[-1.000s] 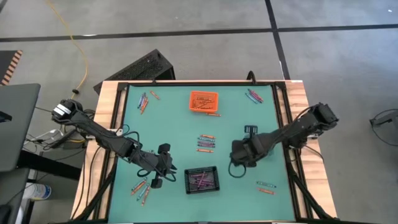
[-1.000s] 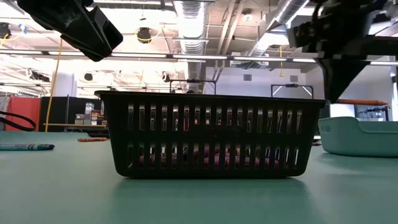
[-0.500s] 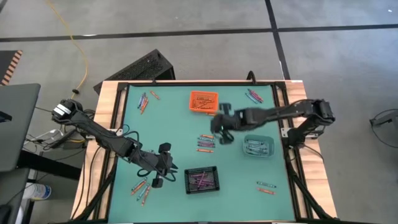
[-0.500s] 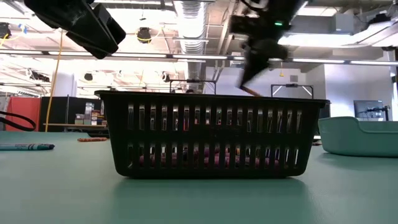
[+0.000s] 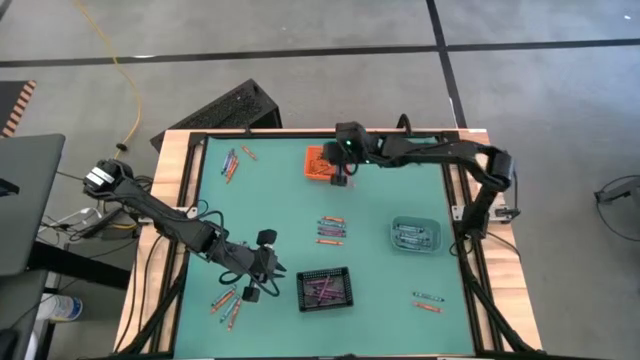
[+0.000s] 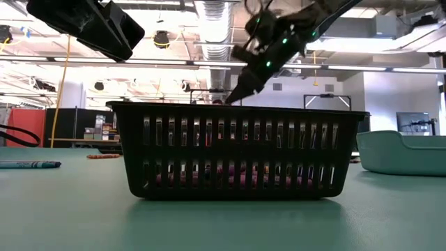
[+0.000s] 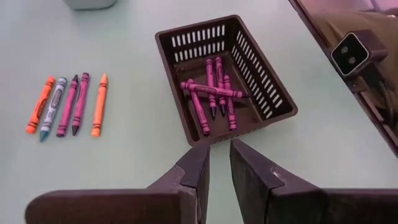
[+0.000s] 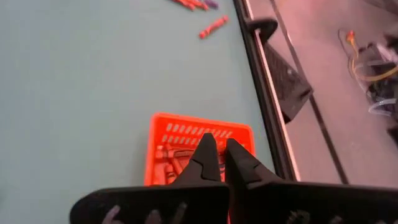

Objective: Sort crayons
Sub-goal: Put the orange crayon into the orange bin, then put the purple crayon into the black bin

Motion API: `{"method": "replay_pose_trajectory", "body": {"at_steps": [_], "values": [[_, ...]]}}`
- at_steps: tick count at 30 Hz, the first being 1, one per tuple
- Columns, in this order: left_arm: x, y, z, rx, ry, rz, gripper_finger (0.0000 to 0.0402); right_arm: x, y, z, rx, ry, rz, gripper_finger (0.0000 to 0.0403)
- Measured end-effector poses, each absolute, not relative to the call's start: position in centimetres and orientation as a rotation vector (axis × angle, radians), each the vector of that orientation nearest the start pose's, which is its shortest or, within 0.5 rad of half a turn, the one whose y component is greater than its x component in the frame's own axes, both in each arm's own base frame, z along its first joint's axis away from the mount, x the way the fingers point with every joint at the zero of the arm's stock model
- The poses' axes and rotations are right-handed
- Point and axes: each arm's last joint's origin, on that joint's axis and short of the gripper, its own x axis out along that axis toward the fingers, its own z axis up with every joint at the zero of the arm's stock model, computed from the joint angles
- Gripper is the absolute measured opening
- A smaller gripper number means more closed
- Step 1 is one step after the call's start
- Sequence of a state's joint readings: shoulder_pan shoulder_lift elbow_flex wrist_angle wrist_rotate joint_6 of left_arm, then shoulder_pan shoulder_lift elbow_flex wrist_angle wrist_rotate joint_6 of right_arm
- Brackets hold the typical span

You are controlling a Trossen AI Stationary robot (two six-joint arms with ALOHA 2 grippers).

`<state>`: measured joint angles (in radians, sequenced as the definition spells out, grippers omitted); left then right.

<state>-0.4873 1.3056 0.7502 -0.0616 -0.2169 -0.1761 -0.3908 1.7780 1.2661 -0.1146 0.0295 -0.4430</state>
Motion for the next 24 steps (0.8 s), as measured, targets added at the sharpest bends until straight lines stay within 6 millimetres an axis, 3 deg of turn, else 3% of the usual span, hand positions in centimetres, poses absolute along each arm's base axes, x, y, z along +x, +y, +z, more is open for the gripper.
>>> {"method": "replay_pose_trajectory", "body": {"at_steps": [7,15,20,24], "values": [[24.0,-12.0,22.3,0.061,0.615,-0.208,0.0052,38.1,-16.4,22.7,-0.265,0.759,-0.295,0.0040],[23.9,-11.9,22.2,0.064,0.627,-0.175,0.0052,37.5,-16.0,25.1,-0.188,0.859,-0.308,0.0116],[23.9,-11.9,22.2,0.054,0.627,-0.169,0.0052,35.0,-13.1,28.4,-0.015,0.945,-0.302,0.0137],[24.1,-11.7,22.1,0.072,0.600,-0.113,0.0052,32.4,-8.3,29.0,0.119,1.015,-0.226,0.0136]]}}
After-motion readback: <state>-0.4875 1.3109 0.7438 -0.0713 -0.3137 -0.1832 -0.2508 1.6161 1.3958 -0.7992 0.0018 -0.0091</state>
